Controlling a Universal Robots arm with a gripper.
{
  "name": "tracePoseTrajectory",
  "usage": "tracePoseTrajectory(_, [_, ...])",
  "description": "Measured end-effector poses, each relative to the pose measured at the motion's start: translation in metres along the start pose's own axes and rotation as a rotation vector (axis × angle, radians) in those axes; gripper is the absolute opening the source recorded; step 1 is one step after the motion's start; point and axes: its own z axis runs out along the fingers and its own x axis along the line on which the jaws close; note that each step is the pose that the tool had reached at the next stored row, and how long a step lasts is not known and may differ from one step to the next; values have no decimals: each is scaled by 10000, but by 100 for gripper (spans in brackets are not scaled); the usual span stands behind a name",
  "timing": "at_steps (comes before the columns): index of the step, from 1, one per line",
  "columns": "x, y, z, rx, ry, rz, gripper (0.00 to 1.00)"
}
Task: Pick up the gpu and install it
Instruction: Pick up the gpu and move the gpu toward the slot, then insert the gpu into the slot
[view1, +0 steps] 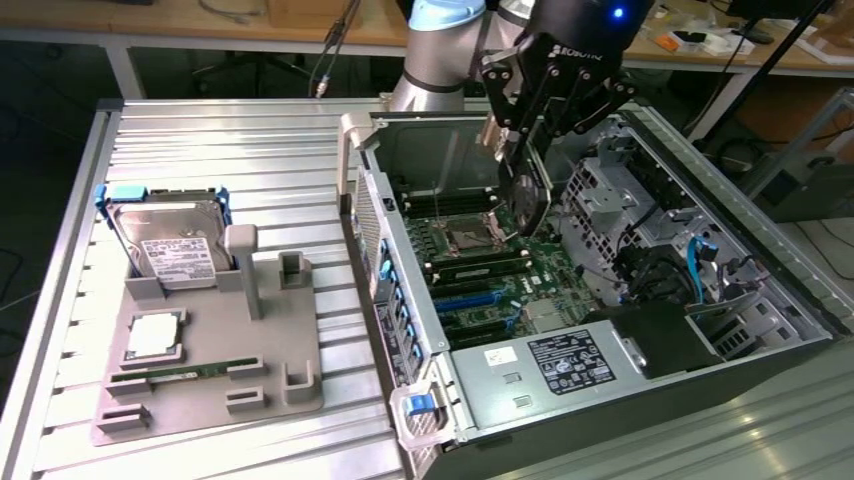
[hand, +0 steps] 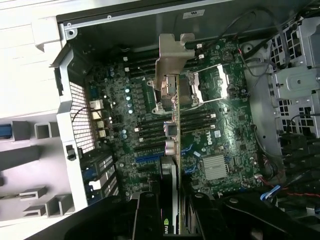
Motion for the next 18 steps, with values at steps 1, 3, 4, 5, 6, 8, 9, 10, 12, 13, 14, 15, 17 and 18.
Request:
tracePoseTrajectory(1, [-22, 4, 1, -1, 0, -10, 27])
tracePoseTrajectory(3, [-67, 12, 2, -1, 2, -35, 27])
tracePoseTrajectory(4, [-92, 17, 2, 0, 3, -51, 27])
tracePoseTrajectory(5, [-114, 21, 3, -1, 4, -67, 27])
tracePoseTrajectory(6, [-138, 25, 4, -1, 5, -86, 27])
tracePoseTrajectory(8, [-200, 36, 5, -2, 8, -139, 27])
tracePoseTrajectory(9, [-238, 43, 6, -3, 9, -172, 27])
tracePoseTrajectory(10, [-273, 49, 7, -2, 12, -203, 27])
tracePoseTrajectory(12, [-307, 55, 8, -4, 13, -233, 27])
tracePoseTrajectory(13, [-308, 55, 8, -4, 13, -233, 27])
tracePoseTrajectory(14, [-308, 56, 8, -4, 13, -232, 27])
tracePoseTrajectory(15, [-308, 56, 8, -3, 13, -233, 27])
tracePoseTrajectory(17, [-308, 56, 8, -3, 13, -233, 27])
tracePoseTrajectory(18, [-308, 56, 8, -4, 13, -243, 27])
